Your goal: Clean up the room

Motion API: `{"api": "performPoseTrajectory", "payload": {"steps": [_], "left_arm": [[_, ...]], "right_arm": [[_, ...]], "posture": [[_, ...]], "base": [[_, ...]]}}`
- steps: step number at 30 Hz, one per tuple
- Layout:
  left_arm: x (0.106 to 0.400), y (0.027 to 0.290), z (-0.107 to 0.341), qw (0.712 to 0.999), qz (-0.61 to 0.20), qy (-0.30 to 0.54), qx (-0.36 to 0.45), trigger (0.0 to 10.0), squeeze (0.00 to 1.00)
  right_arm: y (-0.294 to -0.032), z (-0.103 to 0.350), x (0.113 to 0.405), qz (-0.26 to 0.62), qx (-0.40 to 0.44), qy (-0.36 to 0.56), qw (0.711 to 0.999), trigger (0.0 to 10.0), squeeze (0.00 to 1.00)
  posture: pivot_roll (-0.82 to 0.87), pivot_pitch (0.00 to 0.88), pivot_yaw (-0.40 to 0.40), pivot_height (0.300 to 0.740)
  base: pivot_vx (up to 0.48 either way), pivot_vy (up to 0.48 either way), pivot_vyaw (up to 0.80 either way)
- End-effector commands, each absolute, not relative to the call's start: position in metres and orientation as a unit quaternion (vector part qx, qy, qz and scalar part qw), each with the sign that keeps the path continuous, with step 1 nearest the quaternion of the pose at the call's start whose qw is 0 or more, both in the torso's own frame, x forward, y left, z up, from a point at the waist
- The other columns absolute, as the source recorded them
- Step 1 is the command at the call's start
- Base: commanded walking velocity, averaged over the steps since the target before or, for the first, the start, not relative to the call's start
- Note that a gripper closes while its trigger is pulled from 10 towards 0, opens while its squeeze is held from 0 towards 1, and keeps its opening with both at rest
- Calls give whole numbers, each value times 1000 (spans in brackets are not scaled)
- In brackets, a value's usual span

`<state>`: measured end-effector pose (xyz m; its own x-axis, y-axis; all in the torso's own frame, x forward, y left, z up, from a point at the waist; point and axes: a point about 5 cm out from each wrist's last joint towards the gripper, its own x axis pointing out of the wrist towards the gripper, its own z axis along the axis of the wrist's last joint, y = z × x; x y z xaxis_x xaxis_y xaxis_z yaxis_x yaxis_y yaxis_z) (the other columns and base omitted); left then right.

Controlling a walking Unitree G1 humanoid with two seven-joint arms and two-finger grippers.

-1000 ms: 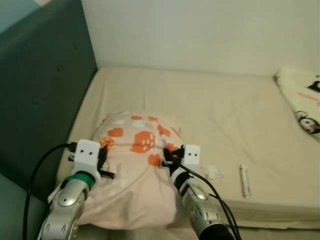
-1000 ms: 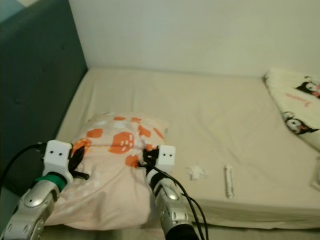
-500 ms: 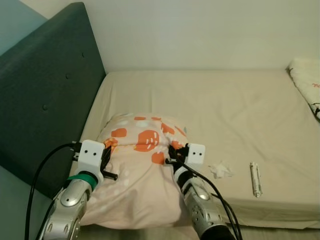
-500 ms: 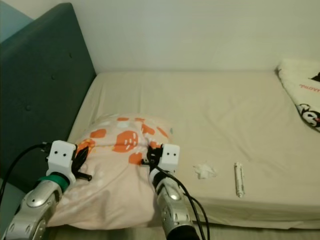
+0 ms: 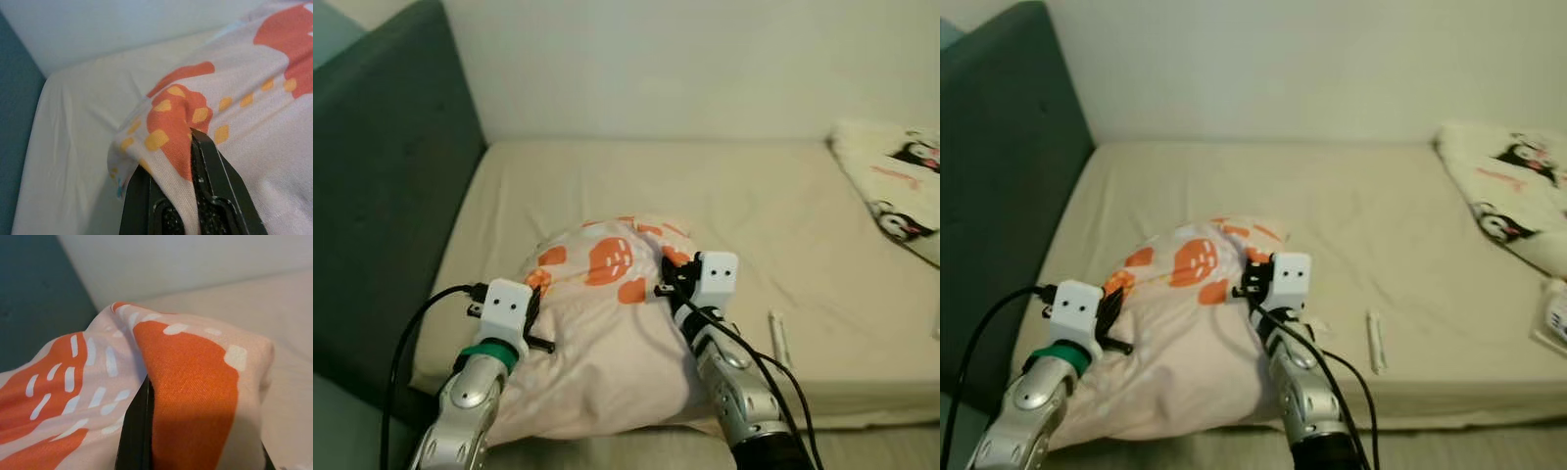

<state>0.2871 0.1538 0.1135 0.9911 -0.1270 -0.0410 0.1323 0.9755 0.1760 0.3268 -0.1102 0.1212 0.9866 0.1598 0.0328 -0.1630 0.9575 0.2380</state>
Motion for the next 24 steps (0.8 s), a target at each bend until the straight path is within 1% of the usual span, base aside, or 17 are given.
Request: {"api": "performPoseTrajectory", "payload": {"steps": [1,3,6,7,8,10,12,13,14,15,17,18,19,20,21,23,24], "left_arm": [[287,171,113,991,-21,21,130,10000,0],[287,171,113,991,-21,21,130,10000,0],[285,172,117,988,-30,17,151,10000,0],[284,176,122,987,-31,16,159,10000,0],[284,176,122,987,-31,16,159,10000,0],[284,181,131,985,-30,18,167,10000,0],[284,181,131,985,-30,18,167,10000,0],[286,182,135,985,-29,17,169,10000,0],[287,180,140,985,-31,13,168,10000,0],[289,177,141,986,-32,7,162,10000,0],[289,177,141,986,-32,7,162,10000,0],[291,175,141,987,-32,4,157,10000,0],[292,173,139,990,-36,1,137,10000,0],[292,173,139,990,-36,1,137,10000,0],[295,172,133,994,-39,-1,99,10000,0],[295,172,133,994,-39,-1,99,10000,0],[296,171,129,997,-41,-3,73,10000,0]], "right_arm": [[-132,120,330,15,151,-30,988,10000,0],[-132,120,330,15,151,-30,988,10000,0],[-124,110,324,26,157,-13,987,10000,0],[-115,107,320,46,155,-6,987,10000,0],[-115,107,320,46,155,-6,987,10000,0],[-101,97,315,76,150,12,986,10000,0],[-101,97,315,76,150,12,986,10000,0],[-96,93,313,84,148,20,985,10000,0],[-93,91,313,87,147,25,985,10000,0],[-93,89,313,84,155,29,984,10000,0],[-93,89,313,84,155,29,984,10000,0],[-94,88,314,81,160,31,983,10000,0],[-95,87,314,75,175,32,981,10000,0],[-95,87,314,75,175,32,981,10000,0],[-96,85,315,68,192,32,978,10000,0],[-96,85,315,68,192,32,978,10000,0],[-96,84,315,64,203,32,976,10000,0]], "posture": [[68,20,76,740],[68,20,76,740],[95,21,91,740],[186,27,105,740],[186,27,105,740],[243,47,111,740],[243,47,111,740],[252,52,120,740],[238,54,128,740],[204,58,119,740],[204,58,119,740],[201,57,111,740],[164,42,76,740],[164,42,76,740],[134,37,56,740],[134,37,56,740],[134,37,56,740]], "base": [[0,0,0],[0,0,0],[0,0,0],[0,0,0],[0,0,0],[0,0,0],[0,0,0],[0,0,0],[0,0,0],[0,0,0],[0,0,0],[0,0,0],[0,0,0],[0,0,0],[0,0,0],[0,0,0],[0,0,0]]}}
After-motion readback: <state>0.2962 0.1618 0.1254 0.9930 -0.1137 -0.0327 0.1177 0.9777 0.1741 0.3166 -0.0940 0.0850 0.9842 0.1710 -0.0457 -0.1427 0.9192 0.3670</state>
